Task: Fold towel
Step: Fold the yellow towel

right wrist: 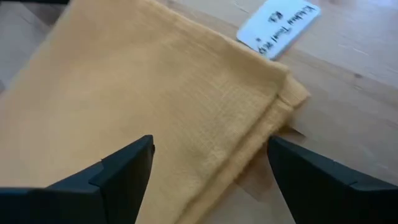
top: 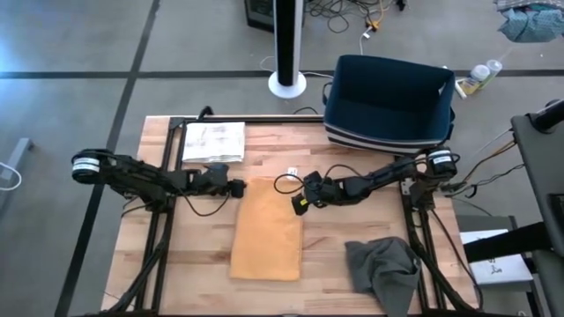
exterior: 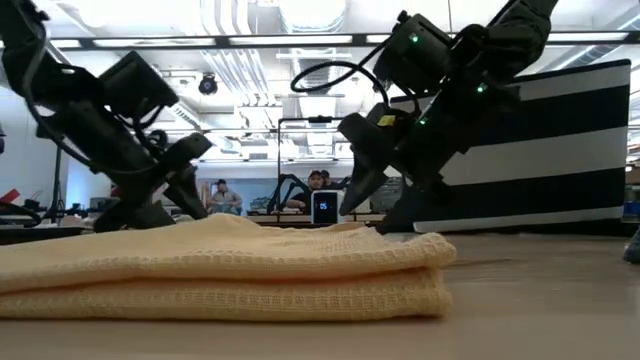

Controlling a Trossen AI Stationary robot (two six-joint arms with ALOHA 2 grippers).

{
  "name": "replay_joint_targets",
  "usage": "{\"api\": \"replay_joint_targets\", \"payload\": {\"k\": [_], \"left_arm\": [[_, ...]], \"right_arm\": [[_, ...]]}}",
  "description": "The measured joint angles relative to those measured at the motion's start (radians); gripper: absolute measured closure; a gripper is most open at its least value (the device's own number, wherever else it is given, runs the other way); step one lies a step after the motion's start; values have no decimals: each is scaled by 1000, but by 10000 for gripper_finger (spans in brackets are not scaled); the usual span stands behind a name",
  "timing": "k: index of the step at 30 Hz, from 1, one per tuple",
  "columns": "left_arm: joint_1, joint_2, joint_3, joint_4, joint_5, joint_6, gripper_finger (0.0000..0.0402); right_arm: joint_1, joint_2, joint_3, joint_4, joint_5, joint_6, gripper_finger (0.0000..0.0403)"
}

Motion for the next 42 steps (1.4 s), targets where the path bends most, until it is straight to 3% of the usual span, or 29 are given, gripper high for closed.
{"api": "replay_joint_targets", "payload": {"k": [7, 14, 26, 34, 42], "left_arm": [[2, -67, 13, -37, 29, -4, 211], [-1, -132, 11, -50, 39, -21, 179], [13, 88, 20, 69, -10, -15, 110], [36, 0, 21, -66, -9, -7, 147], [9, -128, 102, -88, -31, 240, 199]], "right_arm": [[0, -21, 2, -37, 1, -17, 94], [0, -23, 2, -56, 3, -22, 92], [0, -23, 4, -51, 3, -29, 92], [5, -22, 5, -53, 0, -29, 101], [7, -22, 5, -67, 3, -25, 100]]}}
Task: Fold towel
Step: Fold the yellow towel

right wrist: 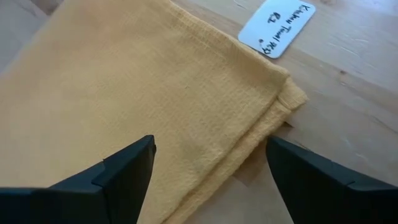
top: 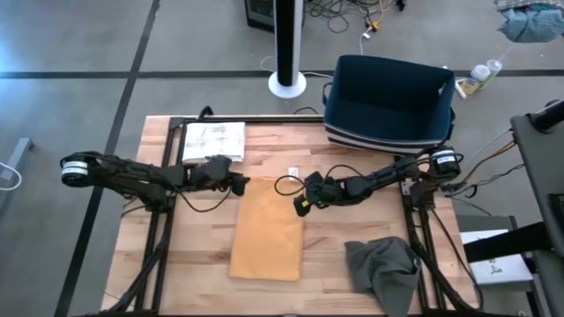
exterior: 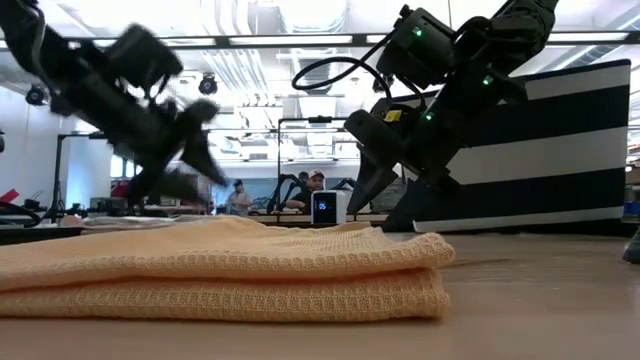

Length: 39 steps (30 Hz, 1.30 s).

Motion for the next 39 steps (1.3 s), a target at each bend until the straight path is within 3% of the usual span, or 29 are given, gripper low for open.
{"api": "replay_joint_targets", "payload": {"k": [5, 12, 18, 25, 29, 36, 39], "left_arm": [[-32, 42, 89, -44, -2, 43, 254], [-37, 235, 133, -121, 32, 26, 355], [-36, 284, 182, -240, -3, 31, 399], [-46, 201, 271, -367, -20, 67, 361], [-37, 121, 284, -467, -42, -9, 333], [-9, 84, 176, -455, -45, -144, 277], [-4, 102, 127, -358, -31, -123, 247]], "right_arm": [[0, 0, 0, 0, 5, 3, 99], [0, 0, 0, -6, 6, 4, 108], [0, 0, 0, -10, 4, 5, 109], [4, 1, 0, -33, 0, 29, 101], [15, 1, 0, -31, 0, 30, 96], [17, 1, -1, -36, 0, 30, 102], [18, 1, -1, -37, 0, 31, 103]]}}
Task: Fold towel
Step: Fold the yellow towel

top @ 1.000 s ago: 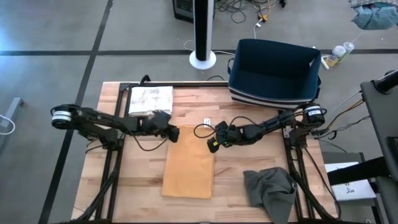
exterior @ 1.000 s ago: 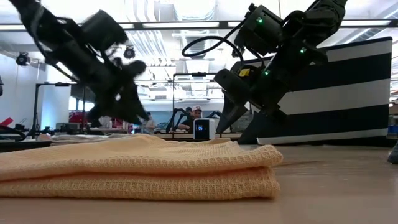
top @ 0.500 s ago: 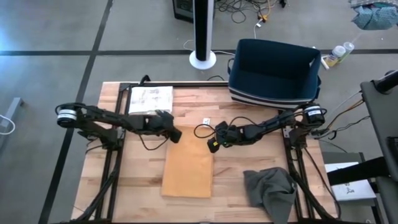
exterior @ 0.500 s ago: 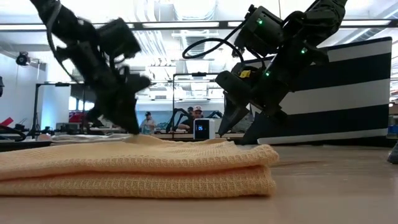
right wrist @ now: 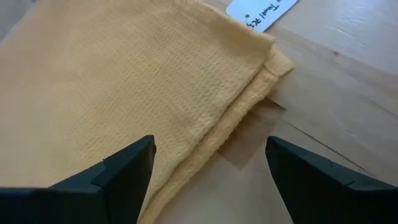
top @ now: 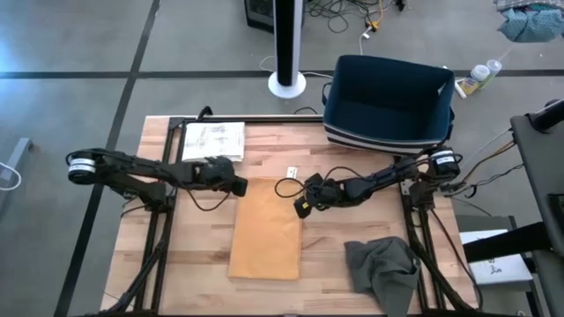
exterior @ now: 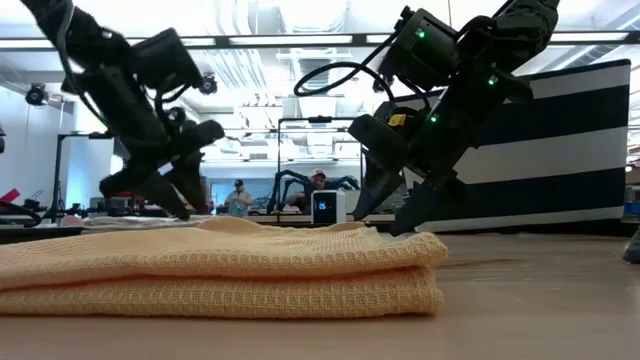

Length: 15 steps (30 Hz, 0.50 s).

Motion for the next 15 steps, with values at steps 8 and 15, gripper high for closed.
{"api": "replay_joint_targets", "payload": {"k": [8, 15], "left_arm": [[5, 47, -67, 208, -36, 48, 198], [19, 143, -79, 227, -62, 64, 190]], "right_arm": [[0, 0, 0, 7, 7, 4, 98], [0, 0, 2, 8, 8, -5, 108]]}}
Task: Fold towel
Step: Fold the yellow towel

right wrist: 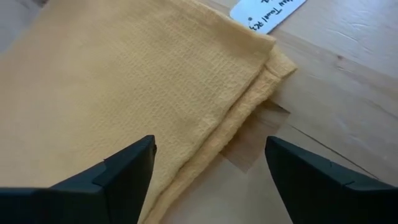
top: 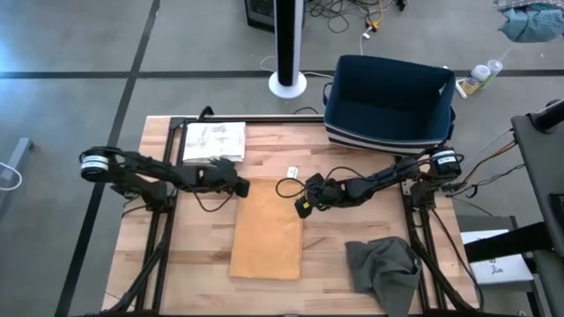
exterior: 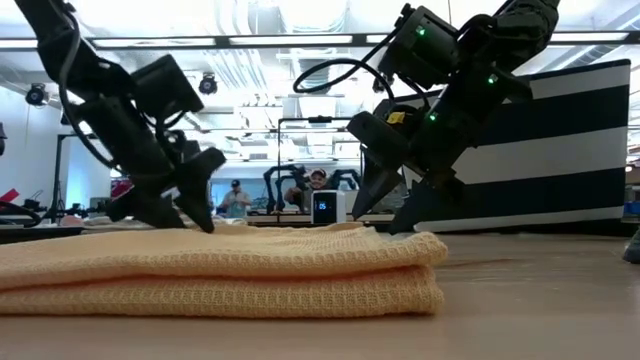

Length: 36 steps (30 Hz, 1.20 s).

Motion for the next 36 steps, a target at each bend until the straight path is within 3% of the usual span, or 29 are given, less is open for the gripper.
{"api": "replay_joint_targets", "payload": {"k": [8, 11, 17, 23, 27, 32, 36], "left_arm": [[-6, 140, 5, 159, -38, 139, 218], [-5, 167, 5, 159, -48, 139, 261], [-5, 188, 0, 195, -65, 136, 385], [-6, 182, -3, 204, -60, 163, 374], [-6, 181, -3, 198, -59, 170, 391], [-6, 179, -3, 195, -59, 148, 391], [-6, 162, -3, 185, -50, 156, 391]], "right_arm": [[-2, -11, 0, -57, 16, 40, 102], [-21, -45, 1, -123, 75, 81, 92], [-63, -45, -1, -109, 58, 96, 74], [-110, 51, 0, 57, 4, 89, 83], [-144, 103, 7, 137, -56, 89, 103], [-152, 114, 7, 128, -68, 80, 153], [-158, 117, 14, 137, -69, 37, 222]]}}
